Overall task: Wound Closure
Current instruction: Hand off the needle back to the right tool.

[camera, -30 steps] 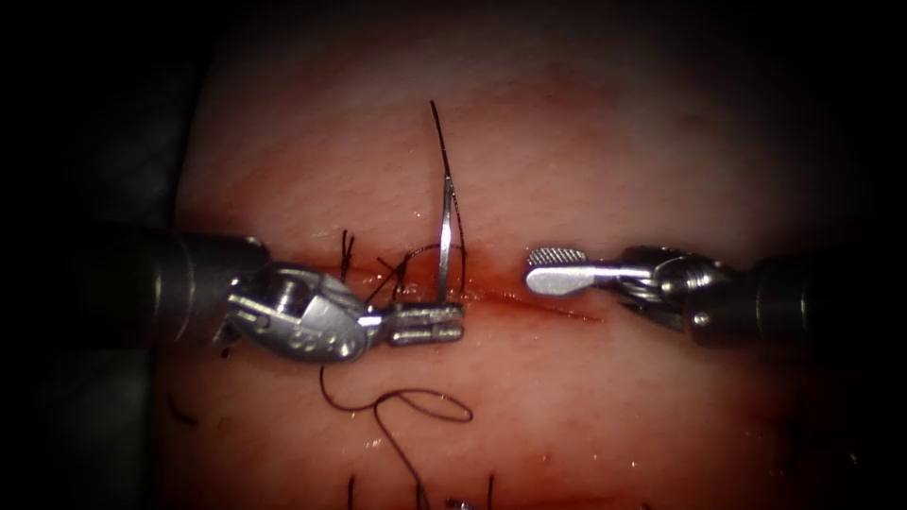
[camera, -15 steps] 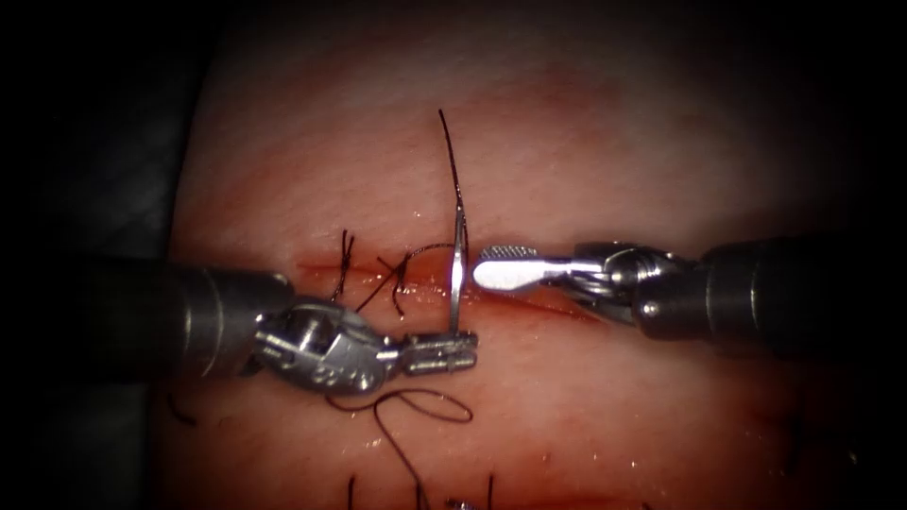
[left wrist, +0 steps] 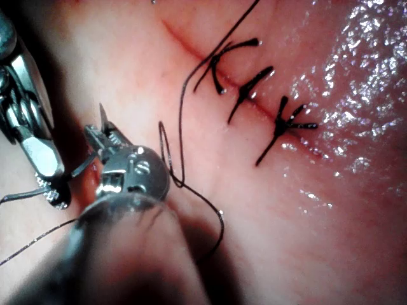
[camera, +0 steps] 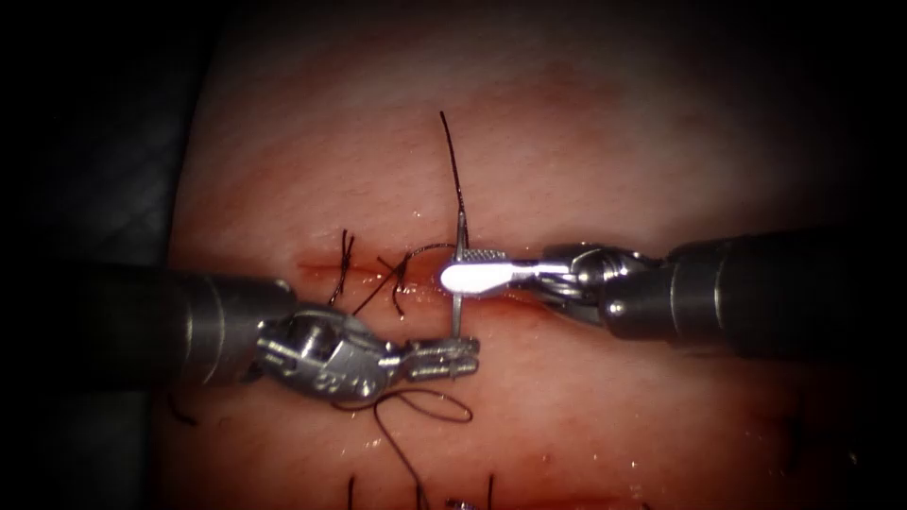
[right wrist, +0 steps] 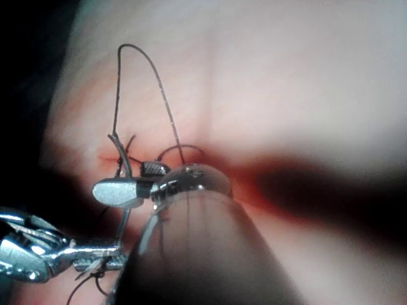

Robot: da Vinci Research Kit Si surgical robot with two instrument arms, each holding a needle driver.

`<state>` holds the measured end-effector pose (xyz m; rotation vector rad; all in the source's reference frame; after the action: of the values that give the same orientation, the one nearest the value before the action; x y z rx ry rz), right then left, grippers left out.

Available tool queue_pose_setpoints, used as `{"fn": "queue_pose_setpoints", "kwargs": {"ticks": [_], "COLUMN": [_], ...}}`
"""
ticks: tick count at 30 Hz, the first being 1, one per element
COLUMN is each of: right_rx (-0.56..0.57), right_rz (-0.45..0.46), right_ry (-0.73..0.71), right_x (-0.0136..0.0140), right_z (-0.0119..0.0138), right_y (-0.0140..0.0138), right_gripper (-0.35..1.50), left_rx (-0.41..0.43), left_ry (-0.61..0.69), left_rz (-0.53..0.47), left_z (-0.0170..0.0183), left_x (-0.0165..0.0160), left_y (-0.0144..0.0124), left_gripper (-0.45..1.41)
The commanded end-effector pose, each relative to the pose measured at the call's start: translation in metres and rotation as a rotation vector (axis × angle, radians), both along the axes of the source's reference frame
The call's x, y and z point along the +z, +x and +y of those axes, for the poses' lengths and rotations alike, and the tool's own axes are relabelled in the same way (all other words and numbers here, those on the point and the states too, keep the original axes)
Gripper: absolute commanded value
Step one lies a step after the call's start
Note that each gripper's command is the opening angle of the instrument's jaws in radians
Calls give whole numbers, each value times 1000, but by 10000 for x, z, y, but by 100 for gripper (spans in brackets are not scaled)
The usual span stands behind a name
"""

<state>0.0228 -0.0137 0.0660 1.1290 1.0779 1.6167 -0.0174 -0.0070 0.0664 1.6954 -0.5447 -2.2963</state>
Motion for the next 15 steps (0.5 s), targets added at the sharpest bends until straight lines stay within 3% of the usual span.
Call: {"fn": "queue_pose_setpoints", "kwargs": {"ticks": [1,11,15], "right_rx": [-3,-7,-6], "right_rz": [5,11,11], "right_ry": [-1,-5,-5], "right_x": [5,6,6], "right_z": [-2,-4,-3], "right_y": [8,12,13], "right_gripper": [135,108,76], "left_rx": [0,0,-1], "left_ry": [0,0,0], "left_rz": [-1,0,0], "left_z": [-1,-1,-1], "left_x": [5,5,4], "left_y": [-5,-5,-6], "left_gripper": [-45,-45,-45]}}
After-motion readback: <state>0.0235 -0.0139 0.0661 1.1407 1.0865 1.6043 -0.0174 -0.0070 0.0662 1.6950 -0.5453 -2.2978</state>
